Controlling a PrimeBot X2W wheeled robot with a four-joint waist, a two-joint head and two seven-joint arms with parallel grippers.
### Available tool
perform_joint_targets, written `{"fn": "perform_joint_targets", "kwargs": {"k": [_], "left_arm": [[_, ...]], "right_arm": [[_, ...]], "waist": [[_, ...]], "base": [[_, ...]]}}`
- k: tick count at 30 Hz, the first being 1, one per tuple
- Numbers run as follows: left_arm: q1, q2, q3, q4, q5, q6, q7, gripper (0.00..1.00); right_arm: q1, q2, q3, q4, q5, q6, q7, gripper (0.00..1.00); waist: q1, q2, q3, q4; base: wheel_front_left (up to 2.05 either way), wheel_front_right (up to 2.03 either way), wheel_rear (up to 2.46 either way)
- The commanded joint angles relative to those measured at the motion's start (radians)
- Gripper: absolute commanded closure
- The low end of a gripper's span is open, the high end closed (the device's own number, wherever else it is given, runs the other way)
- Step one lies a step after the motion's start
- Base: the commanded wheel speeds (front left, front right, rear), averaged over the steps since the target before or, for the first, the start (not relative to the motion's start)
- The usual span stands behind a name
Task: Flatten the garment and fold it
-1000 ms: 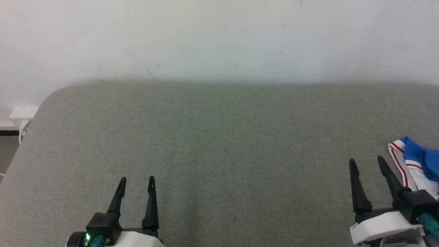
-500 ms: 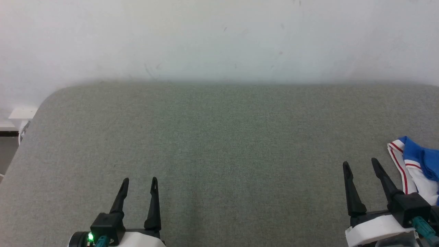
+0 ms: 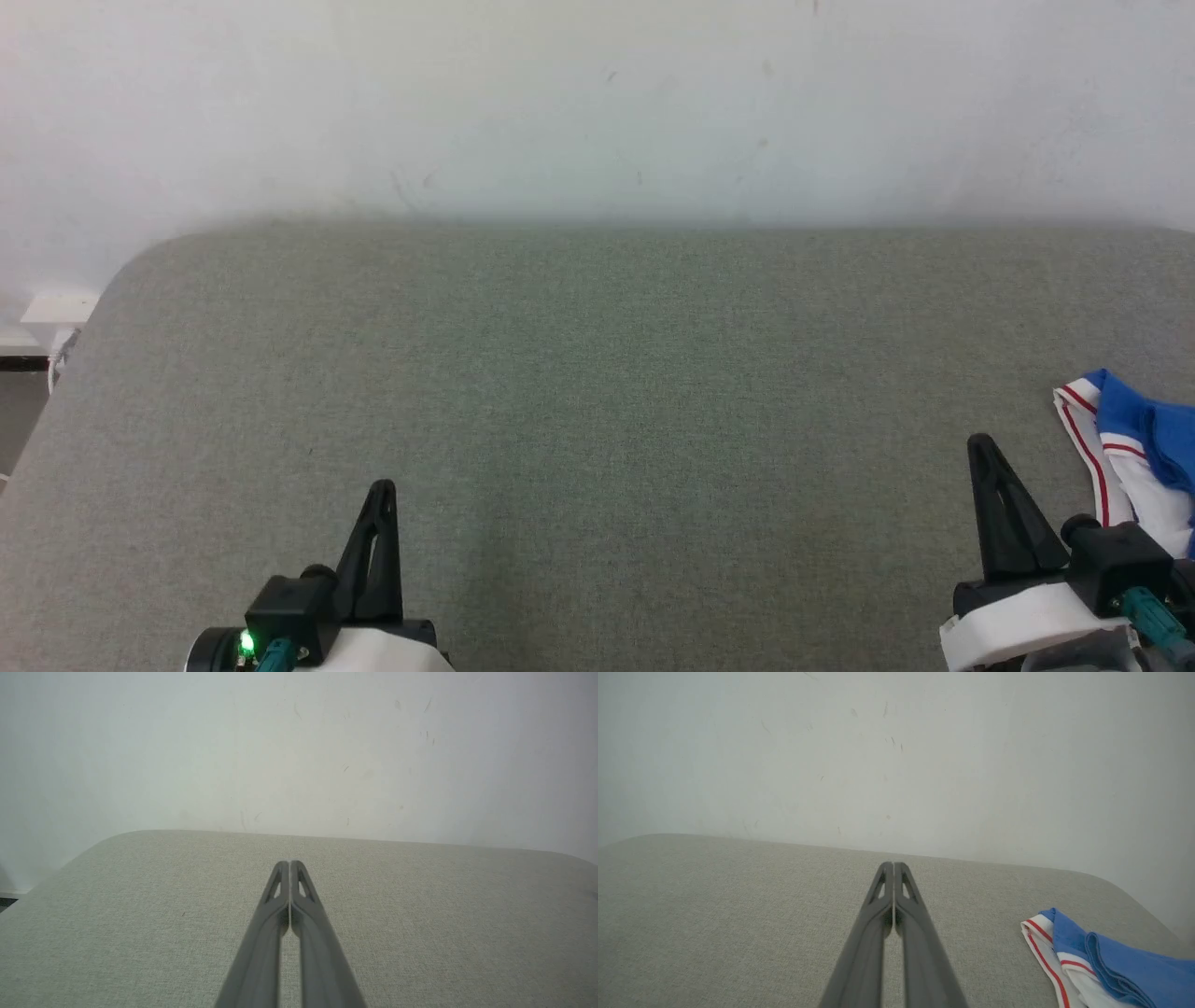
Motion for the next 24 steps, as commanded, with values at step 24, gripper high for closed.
{"fn": "perform_joint_targets", "kwargs": {"k": [24], "left_arm": [[-0.024, 0.000, 0.015, -0.012, 0.026, -0.004, 0.053, 1.00]], "right_arm": [[-0.015, 0.002, 0.013, -0.019, -0.007, 0.000, 0.056, 1.00]], "waist": [[0.0000, 0.0000, 0.001, -0.011]], "base": [[0.00, 0.00, 0.00]]}}
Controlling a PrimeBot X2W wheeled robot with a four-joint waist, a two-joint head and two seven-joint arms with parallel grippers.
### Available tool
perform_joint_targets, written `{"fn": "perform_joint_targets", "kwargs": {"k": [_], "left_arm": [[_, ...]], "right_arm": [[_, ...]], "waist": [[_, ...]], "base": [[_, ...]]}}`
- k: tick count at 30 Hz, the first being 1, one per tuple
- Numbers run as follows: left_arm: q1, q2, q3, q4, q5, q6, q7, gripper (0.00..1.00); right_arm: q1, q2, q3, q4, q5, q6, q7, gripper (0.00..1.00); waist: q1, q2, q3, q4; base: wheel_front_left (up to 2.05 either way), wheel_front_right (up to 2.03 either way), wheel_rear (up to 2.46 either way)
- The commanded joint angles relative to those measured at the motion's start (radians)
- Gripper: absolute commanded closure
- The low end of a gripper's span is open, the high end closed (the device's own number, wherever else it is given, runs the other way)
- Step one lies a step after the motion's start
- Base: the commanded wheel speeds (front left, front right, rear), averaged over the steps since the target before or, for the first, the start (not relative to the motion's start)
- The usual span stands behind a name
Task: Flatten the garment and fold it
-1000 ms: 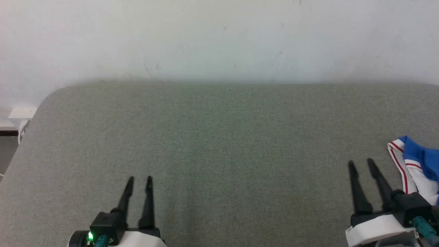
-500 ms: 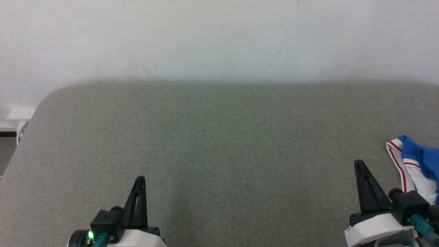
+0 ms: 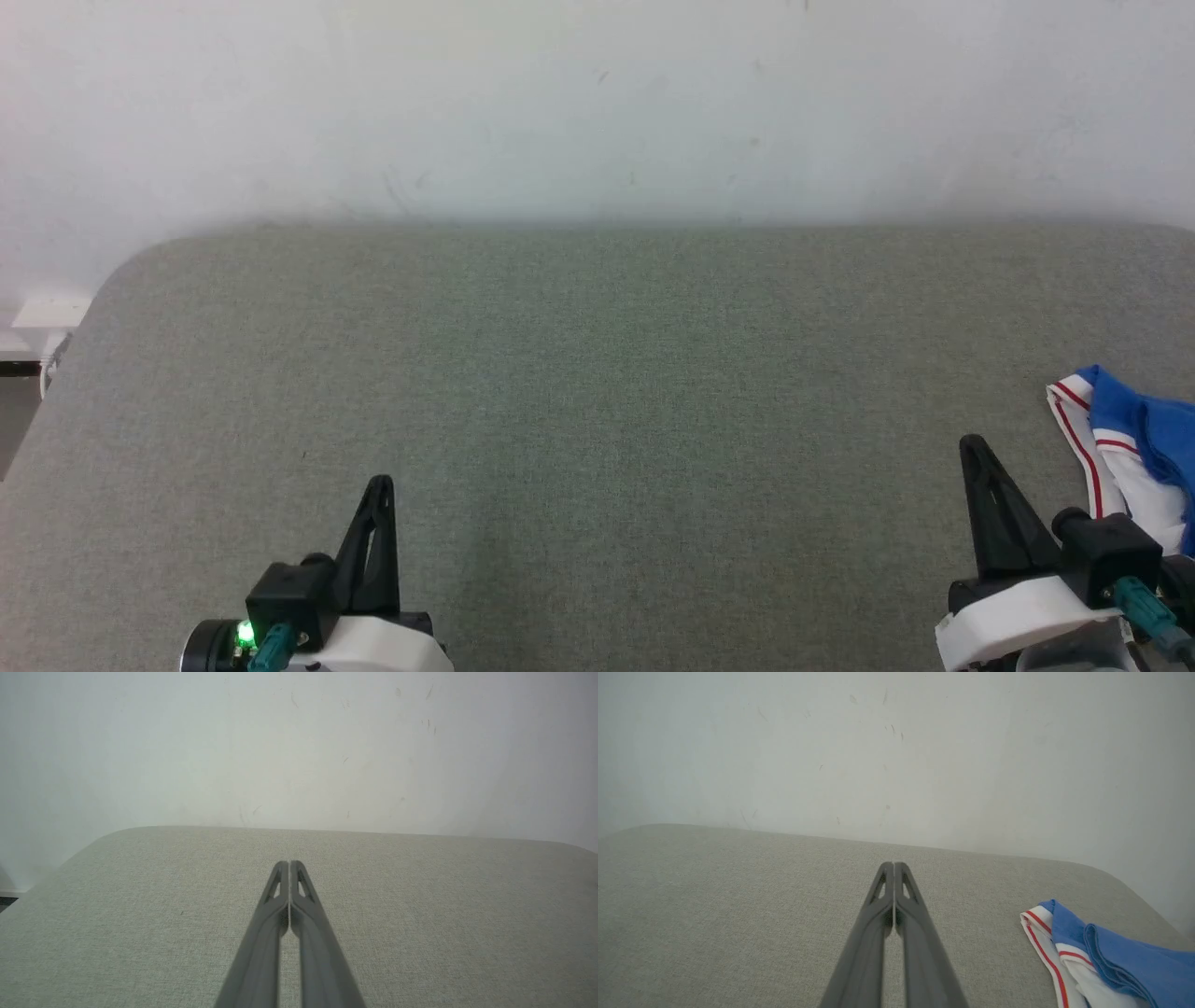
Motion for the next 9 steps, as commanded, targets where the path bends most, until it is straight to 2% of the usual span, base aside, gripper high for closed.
{"fn": "perform_joint_targets", "kwargs": {"k": [1, 9], "left_arm": [[-0.016, 0.000, 0.006, -0.007, 0.012, -0.004, 0.006, 1.00], [-0.022, 0.000, 0.011, -0.011, 0.020, -0.005, 0.023, 1.00]], "right_arm": [[-0.014, 0.002, 0.006, -0.009, -0.005, 0.000, 0.006, 1.00], [-0.018, 0.002, 0.010, -0.014, -0.007, 0.000, 0.023, 1.00]], "waist": [[0.0000, 0.0000, 0.000, -0.001], [0.0000, 0.0000, 0.000, -0.004]], "base": [[0.00, 0.00, 0.00], [0.00, 0.00, 0.00]]}}
